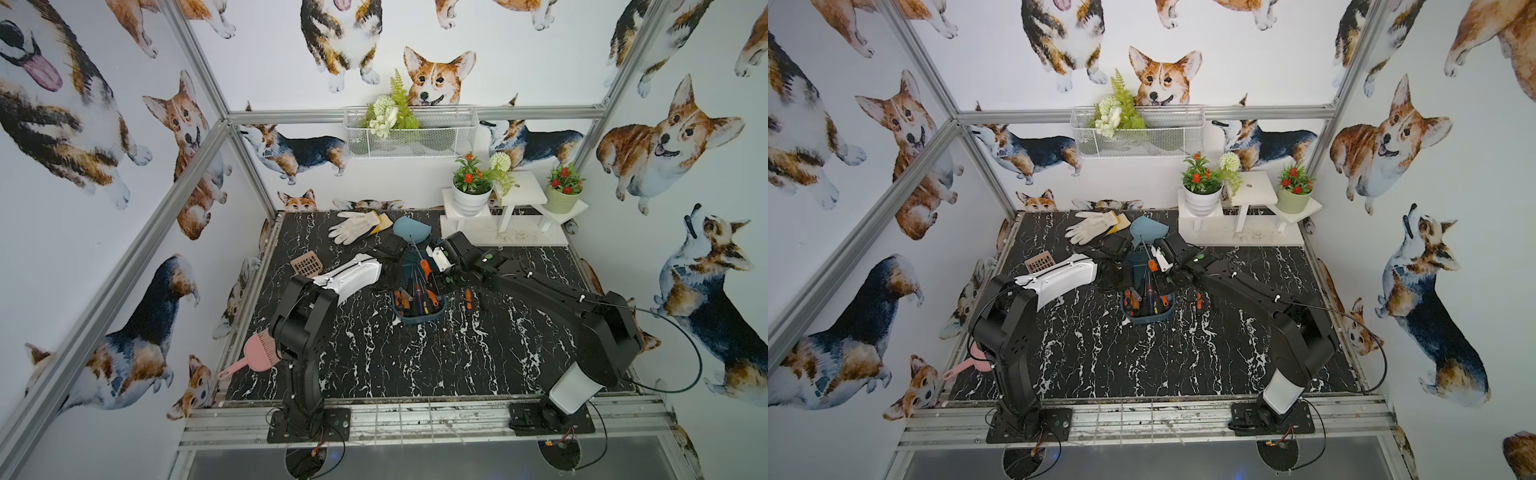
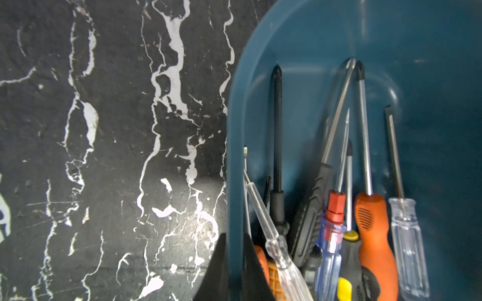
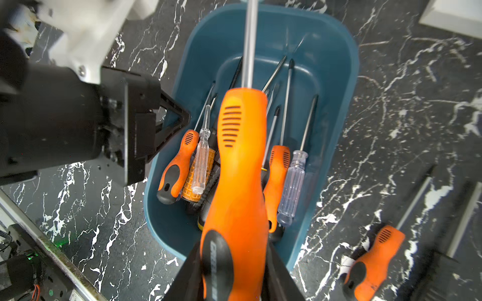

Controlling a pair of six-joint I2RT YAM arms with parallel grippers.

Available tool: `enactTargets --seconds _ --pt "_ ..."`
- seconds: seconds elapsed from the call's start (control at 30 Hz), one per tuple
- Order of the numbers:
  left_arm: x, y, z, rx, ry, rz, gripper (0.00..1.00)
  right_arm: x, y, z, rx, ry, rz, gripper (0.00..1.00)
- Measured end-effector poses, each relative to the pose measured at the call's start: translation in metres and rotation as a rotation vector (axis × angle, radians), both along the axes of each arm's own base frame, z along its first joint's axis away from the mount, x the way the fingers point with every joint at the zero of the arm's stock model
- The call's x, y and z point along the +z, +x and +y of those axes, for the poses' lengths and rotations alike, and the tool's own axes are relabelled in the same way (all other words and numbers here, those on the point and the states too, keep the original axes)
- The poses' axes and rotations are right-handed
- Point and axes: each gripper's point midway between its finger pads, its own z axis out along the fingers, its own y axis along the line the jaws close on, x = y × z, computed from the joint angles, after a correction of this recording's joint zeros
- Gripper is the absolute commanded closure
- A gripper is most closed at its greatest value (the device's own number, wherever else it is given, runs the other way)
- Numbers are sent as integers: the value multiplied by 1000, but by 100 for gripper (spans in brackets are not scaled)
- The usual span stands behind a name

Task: Take out the screwdriver from the storage box
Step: Place the screwdriver at the center of the board.

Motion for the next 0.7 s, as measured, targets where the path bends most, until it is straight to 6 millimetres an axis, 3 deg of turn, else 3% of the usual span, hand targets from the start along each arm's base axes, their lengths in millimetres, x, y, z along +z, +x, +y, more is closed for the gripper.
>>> enactTargets --seconds 0.2,0.43,0.57,0.7 --pt "0 0 0 1 2 0 100 22 -1 -17 -36 15 -60 100" --pt "-2 -1 2 12 3 4 100 43 3 -58 -131 4 -122 100" --pt "-2 -1 2 12 2 4 100 43 5 -82 -180 -23 -127 100" --pt "-1 -2 3 12 1 2 100 25 2 -108 -230 -76 -90 100"
